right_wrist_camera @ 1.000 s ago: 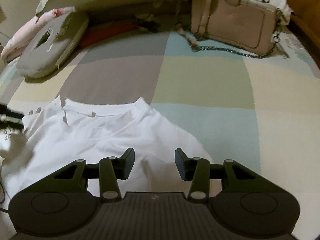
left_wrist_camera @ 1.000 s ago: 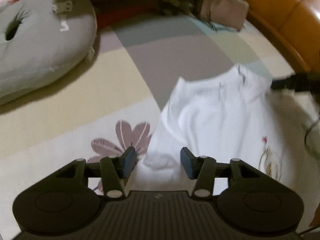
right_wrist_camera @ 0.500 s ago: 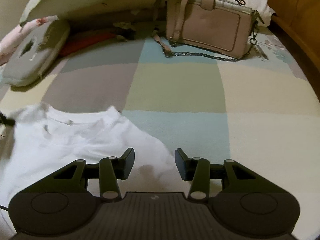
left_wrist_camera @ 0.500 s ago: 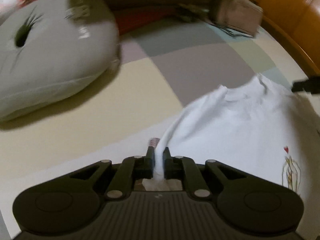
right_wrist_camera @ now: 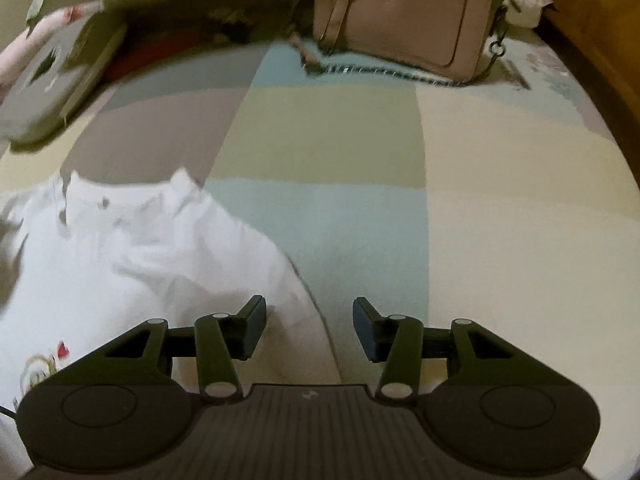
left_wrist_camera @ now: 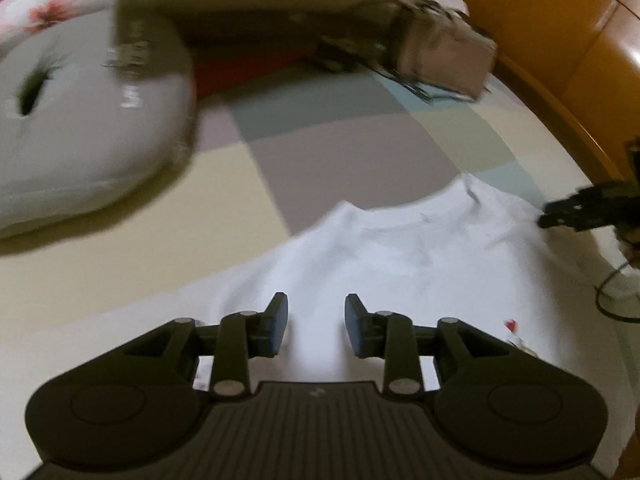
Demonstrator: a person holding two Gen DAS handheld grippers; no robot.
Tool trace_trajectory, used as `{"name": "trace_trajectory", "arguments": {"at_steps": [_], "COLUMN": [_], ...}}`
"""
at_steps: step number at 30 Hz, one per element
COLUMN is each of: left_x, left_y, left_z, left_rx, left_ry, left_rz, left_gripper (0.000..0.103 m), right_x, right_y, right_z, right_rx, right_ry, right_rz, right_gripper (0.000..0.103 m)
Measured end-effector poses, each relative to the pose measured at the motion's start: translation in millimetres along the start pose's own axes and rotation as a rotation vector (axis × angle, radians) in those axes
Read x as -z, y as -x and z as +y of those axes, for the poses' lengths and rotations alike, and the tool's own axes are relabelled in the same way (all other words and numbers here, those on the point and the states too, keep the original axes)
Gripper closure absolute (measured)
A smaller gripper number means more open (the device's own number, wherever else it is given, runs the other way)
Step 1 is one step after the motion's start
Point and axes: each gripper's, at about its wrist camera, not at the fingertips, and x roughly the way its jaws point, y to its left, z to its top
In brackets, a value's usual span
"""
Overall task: Fold clothes
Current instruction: 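Open both grippers and release the shirt near the collar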
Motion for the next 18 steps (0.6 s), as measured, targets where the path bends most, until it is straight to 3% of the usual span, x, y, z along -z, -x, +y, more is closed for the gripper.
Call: {"name": "trace_trajectory", "arguments": {"at_steps": [2, 3, 4, 6, 7, 10, 13, 15, 18], "left_x": [2.2, 3.5, 4.6, 4.0, 3.3, 0.4, -5.0, -9.9, -16.6], "left_y": [-5.1, -7.2, -9.3, -12.0, -13.2, -16.2, -14.7, -17.2, -25.5], "left_z": [-8.2, -11.9, -15.6, -23.3, -25.7, -26.6, -26.7, -28.7, -31.9], "left_rx": [0.021, 0.034, 0.045, 0.054, 0.048, 0.04, 0.028, 0.036, 0.07], "left_ry": [0.0, 0.002, 0.002, -0.022, -0.036, -0.049, -0.061, -0.077, -0.085], "left_rz": [0.013, 0.019, 0.025, 0.031, 0.033, 0.043, 0.027, 0.021, 0.029], "left_gripper": [0.073, 0.073, 0.073, 0.073, 0.073, 0.073, 0.073, 0.073, 0.073], "right_x": [3.5, 2.2, 0.4, -3.1, -8.0, -22.0, -26.7, -31.8, -41.8], "right_y": [-3.5, -3.0, -2.3, -0.9, 0.2, -7.5, 0.8, 12.2, 13.4], "right_z": [6.5, 9.6, 12.5, 18.3, 16.7, 5.2, 20.0, 30.2, 47.7], "right_rx": [-0.009, 0.001, 0.013, 0.037, 0.074, 0.053, 0.112, 0.095, -0.03], "right_ry": [0.038, 0.06, 0.083, 0.129, 0.142, 0.077, 0.135, 0.139, 0.142], "right_rz": [0.02, 0.015, 0.009, -0.003, -0.027, 0.004, -0.022, -0.081, -0.108], "right_gripper": [0.062, 0.08, 0.087, 0.09, 0.09, 0.087, 0.075, 0.064, 0.062]}}
